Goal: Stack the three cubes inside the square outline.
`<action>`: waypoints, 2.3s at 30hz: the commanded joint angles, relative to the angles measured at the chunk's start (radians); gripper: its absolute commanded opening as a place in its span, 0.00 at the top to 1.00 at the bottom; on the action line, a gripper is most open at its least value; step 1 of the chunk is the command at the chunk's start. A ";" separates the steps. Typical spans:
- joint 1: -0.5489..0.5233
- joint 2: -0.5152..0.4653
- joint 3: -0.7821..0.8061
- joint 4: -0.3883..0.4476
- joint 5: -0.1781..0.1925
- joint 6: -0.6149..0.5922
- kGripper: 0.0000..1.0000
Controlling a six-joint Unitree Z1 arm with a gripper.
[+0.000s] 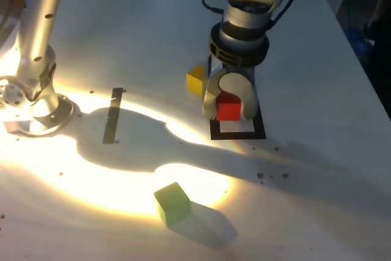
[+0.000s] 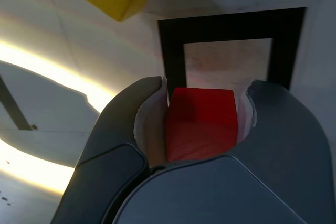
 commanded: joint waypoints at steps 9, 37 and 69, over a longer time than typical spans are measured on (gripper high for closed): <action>0.018 0.055 -0.038 -0.001 0.005 0.022 0.68; 0.032 0.022 -0.081 0.041 0.027 0.039 0.08; 0.243 -0.226 0.319 -0.105 0.214 0.652 0.06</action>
